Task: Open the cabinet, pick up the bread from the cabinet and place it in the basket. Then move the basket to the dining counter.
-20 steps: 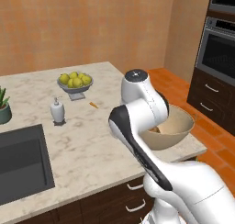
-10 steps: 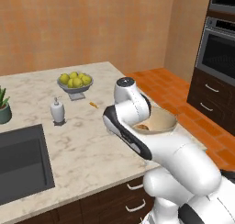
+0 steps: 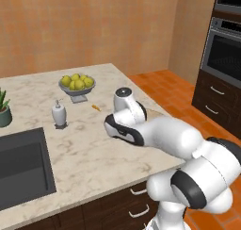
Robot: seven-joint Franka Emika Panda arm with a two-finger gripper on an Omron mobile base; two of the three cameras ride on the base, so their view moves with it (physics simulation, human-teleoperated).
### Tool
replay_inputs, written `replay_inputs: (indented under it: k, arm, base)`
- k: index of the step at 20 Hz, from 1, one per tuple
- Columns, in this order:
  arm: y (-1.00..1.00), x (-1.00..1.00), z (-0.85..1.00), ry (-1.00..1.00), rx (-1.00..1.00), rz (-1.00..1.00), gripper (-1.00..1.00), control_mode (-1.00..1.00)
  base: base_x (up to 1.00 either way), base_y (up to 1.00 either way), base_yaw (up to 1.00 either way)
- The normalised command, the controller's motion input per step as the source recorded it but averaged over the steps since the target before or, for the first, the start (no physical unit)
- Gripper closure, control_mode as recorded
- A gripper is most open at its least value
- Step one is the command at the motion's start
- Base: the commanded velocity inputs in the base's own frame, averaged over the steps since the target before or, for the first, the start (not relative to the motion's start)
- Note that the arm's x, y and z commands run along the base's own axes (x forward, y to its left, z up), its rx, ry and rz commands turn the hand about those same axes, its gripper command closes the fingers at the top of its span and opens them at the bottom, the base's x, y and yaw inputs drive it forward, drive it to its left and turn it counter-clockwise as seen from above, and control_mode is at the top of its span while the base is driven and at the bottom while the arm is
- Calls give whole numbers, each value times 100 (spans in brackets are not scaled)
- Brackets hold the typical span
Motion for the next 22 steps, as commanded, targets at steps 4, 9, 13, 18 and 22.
replay_inputs:
  k: [4,9,13,18,22]
  arm:
    - [0,3,-44,-7,0,0,100,-100]
    - [0,0,-44,-2,-2,0,100,-100]
    - [0,0,-24,0,0,0,100,-100]
    - [0,0,-2,-1,0,0,-100,-100]
    - [0,0,8,0,-1,-1,-100,-100]
  base:
    - [0,0,0]
    - [0,0,0]
    - [0,0,0]
    - [0,0,0]
    - [0,0,0]
